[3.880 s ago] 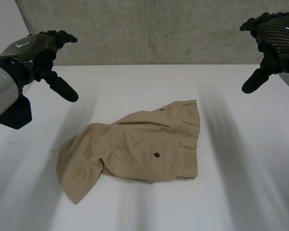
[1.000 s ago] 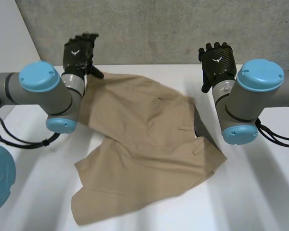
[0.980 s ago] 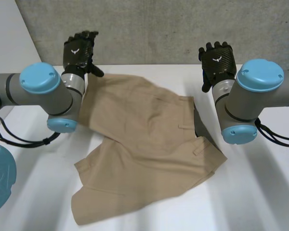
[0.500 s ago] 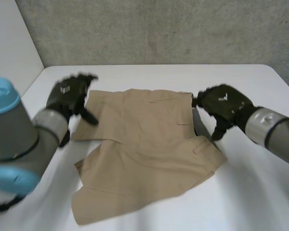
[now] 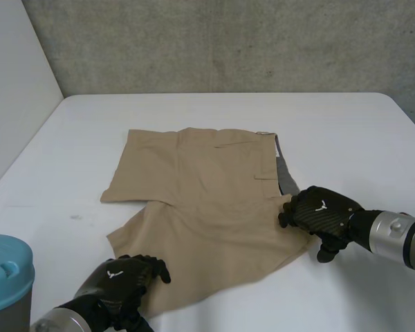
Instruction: Fold the shorts.
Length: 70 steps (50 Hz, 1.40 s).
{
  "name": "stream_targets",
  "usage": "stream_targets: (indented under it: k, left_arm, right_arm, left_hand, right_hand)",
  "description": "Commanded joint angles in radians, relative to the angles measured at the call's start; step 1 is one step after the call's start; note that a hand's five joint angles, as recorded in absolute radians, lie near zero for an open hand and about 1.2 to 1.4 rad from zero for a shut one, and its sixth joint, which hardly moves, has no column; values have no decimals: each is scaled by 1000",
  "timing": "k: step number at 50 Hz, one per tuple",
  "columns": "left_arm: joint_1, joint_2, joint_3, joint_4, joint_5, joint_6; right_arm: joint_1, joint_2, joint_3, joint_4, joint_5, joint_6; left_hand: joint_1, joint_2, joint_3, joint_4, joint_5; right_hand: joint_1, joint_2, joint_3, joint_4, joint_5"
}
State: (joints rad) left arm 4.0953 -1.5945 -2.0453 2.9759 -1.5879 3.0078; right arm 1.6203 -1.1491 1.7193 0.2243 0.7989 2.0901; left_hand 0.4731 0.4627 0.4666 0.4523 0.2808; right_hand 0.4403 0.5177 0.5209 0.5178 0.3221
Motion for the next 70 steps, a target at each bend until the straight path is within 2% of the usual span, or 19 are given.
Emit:
stream_targets:
  k: [1,6,12,15,17,27,35,41,44,47,51,54,61,70]
  left_arm:
    - [22,-44,-12,58,-59,0]
    - [22,-76,-12,103,-102,14]
    - [30,-113,-7,124,-104,17]
    - [36,-136,-4,141,-104,19]
    - [40,-146,-3,150,-104,19]
    - [48,-160,-6,213,-106,20]
    - [48,-163,-13,278,-106,48]
    - [54,-176,-16,324,-106,140]
    - [57,-179,-18,327,-106,158]
    - [63,-174,-27,324,-107,166]
    - [54,-128,-39,286,-107,166]
    - [51,-73,-61,236,-93,163]
    - [10,30,-124,221,-61,164]
    - [25,16,-154,232,-44,181]
  right_arm:
    - [3,48,-9,-108,13,16]
    - [4,75,-27,-132,39,18]
    - [7,100,-41,-161,68,21]
    - [7,101,-47,-181,68,54]
    - [12,101,-55,-200,69,94]
    - [58,74,-61,-224,89,243]
    - [99,46,-66,-226,223,363]
    - [136,39,-67,-226,321,407]
    - [145,22,-67,-226,356,433]
    - [153,15,-66,-224,372,442]
    - [159,17,-59,-227,373,444]
    - [161,19,-59,-229,375,443]
    - [159,22,-56,-249,375,443]
    - [161,20,-50,-252,375,443]
  left_hand:
    - [-25,-14,-18,-4,-7]
    - [-36,-26,-30,-16,-19]
    - [-39,-29,-33,-19,-22]
    - [-39,-29,-33,-19,-22]
    - [-36,-26,-30,-16,-19]
    - [2,12,8,22,19]
    - [292,302,299,313,310]
    - [559,569,566,580,577]
    - [551,561,557,572,569]
    - [448,459,455,469,466]
    - [147,157,153,167,164]
    - [75,86,82,96,93]
    - [148,159,155,169,166]
    - [251,262,258,272,269]
  right_hand:
    - [214,137,133,136,158]
    - [323,245,242,245,266]
    - [534,457,453,456,477]
    - [733,656,653,656,677]
    - [955,878,875,878,899]
    - [956,879,875,878,900]
    - [956,879,875,878,900]
    - [956,879,875,878,900]
    - [956,879,875,878,900]
    - [956,879,875,878,900]
    - [956,879,875,878,900]
    - [956,879,875,878,900]
    - [956,879,875,878,900]
    - [956,879,875,878,900]
